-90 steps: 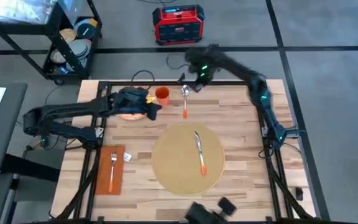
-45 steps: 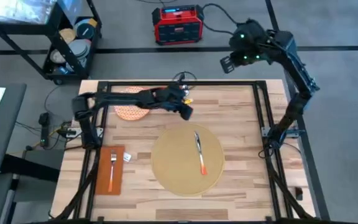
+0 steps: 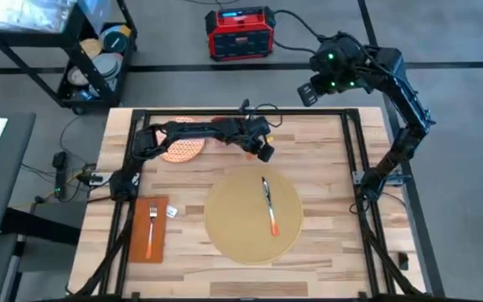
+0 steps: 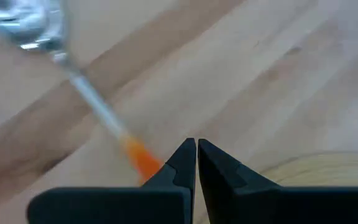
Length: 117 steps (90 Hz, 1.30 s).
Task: Set table place
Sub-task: Put the orange spoon on the brown placemat to the right of the table knife
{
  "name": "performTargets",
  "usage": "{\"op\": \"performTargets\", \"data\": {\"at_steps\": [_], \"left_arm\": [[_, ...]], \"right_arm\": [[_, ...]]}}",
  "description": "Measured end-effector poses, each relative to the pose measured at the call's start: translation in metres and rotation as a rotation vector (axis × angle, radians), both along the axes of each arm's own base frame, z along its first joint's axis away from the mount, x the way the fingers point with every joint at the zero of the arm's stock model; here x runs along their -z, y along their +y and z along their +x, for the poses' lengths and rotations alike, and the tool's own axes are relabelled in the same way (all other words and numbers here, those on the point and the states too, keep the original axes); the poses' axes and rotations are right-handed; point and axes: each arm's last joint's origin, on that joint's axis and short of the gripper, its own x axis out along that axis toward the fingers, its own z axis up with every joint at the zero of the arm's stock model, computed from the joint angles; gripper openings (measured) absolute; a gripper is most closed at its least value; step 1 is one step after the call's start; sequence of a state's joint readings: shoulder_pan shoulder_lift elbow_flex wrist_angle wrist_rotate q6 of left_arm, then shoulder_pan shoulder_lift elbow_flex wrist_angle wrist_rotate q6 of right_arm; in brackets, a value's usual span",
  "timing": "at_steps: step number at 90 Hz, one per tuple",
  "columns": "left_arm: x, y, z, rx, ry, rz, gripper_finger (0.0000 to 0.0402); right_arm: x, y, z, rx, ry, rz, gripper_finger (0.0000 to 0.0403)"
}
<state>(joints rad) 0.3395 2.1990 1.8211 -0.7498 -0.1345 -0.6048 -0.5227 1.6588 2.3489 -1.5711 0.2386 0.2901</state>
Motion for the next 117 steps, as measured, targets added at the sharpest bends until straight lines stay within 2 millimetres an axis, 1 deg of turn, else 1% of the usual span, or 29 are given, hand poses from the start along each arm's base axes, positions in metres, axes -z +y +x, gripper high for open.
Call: {"op": "performTargets", "data": {"at_steps": [15,23,37,50,60,69,76,85,90,101,112,117], "left_arm": [[-0.009,0.029,-0.016,-0.117,0.044,-0.018,0.0],[-0.012,0.043,-0.021,-0.159,0.031,-0.024,0.0],[-0.014,0.063,-0.026,-0.175,0.0,0.024,0.0],[-0.017,0.082,-0.034,-0.193,0.008,0.085,0.0],[-0.032,0.092,-0.035,-0.172,-0.006,0.144,0.0],[-0.045,0.108,-0.039,-0.171,-0.023,0.221,0.0],[-0.042,0.126,-0.047,-0.211,-0.025,0.209,0.0],[-0.02,0.139,-0.053,-0.251,-0.026,0.098,0.0],[-0.007,0.139,-0.051,-0.252,-0.013,0.045,0.0],[0.01,0.132,-0.041,-0.243,-0.03,-0.058,0.0],[0.02,0.128,-0.031,-0.227,-0.003,-0.072,0.0],[0.021,0.128,-0.027,-0.223,0.003,-0.072,0.0]], "right_arm": [[0.0,0.005,0.003,-0.019,0.006,-0.008,0.0],[0.0,0.007,0.004,-0.025,0.017,-0.025,0.0],[0.0,0.009,0.005,-0.045,0.025,-0.033,0.0],[0.0,0.009,0.005,-0.046,0.025,-0.033,0.0],[0.0,0.009,0.006,-0.046,0.026,-0.033,0.0],[0.0,0.009,0.005,-0.047,0.026,-0.033,0.0],[0.0,0.011,0.006,-0.053,0.025,-0.032,0.0],[0.0,0.013,0.008,-0.065,0.025,-0.032,0.0],[0.0,0.014,0.008,-0.068,0.025,-0.031,0.0],[0.0,0.016,0.009,-0.078,0.024,-0.032,0.0],[-0.001,0.017,0.008,-0.081,0.021,-0.032,0.0],[-0.001,0.02,0.009,-0.085,0.016,-0.029,0.0]]}}
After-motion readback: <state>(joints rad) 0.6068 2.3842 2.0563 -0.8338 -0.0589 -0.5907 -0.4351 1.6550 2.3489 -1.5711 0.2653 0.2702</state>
